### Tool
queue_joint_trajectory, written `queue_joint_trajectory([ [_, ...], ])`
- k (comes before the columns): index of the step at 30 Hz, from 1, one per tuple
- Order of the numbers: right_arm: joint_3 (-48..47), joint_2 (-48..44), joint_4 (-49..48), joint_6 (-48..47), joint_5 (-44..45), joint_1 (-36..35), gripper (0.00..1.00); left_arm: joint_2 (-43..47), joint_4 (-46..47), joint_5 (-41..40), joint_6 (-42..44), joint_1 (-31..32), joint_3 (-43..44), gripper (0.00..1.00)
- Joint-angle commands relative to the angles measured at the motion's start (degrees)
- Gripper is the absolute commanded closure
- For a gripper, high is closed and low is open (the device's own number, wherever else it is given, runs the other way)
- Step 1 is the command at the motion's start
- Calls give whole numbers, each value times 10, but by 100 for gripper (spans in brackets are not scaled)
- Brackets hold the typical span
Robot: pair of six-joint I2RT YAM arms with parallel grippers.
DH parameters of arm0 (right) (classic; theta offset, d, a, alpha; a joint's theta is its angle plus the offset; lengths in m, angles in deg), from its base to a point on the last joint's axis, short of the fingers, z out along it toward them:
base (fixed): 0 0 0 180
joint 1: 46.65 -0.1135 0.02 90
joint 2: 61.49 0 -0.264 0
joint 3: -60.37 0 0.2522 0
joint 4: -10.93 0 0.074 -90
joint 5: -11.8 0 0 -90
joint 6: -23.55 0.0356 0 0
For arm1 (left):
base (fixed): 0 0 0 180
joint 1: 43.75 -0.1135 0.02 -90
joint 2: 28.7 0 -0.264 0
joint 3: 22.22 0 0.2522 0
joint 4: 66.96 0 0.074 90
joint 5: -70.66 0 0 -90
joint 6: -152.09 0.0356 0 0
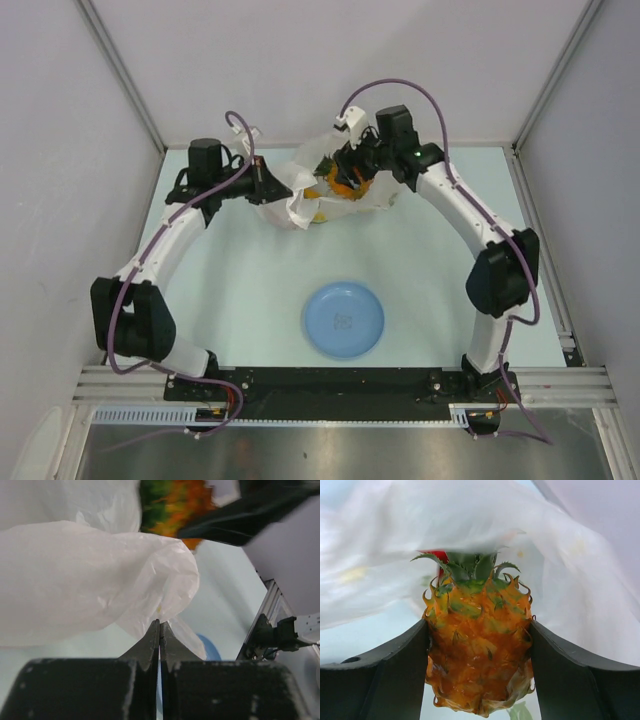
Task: Take the fake fruits out of the plastic bag
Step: Take out the fake fruit from the plastic bag, then place the fake fruit on the plate.
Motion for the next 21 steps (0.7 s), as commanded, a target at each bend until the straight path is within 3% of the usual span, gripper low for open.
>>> queue_joint_trajectory([
  [1, 11, -65, 74, 36, -62, -3, 60, -37, 57, -6, -70, -3, 46, 100],
  [11, 187, -241, 155, 7, -46, 1, 62, -52, 76, -14, -98, -4, 53, 100],
  [19, 340, -393, 65, -10, -56, -1, 66, -47, 76, -26, -101, -3, 25, 100],
  [21, 383, -425, 45, -60, -54, -18, 68, -51, 69, -32, -92, -3, 27, 100],
])
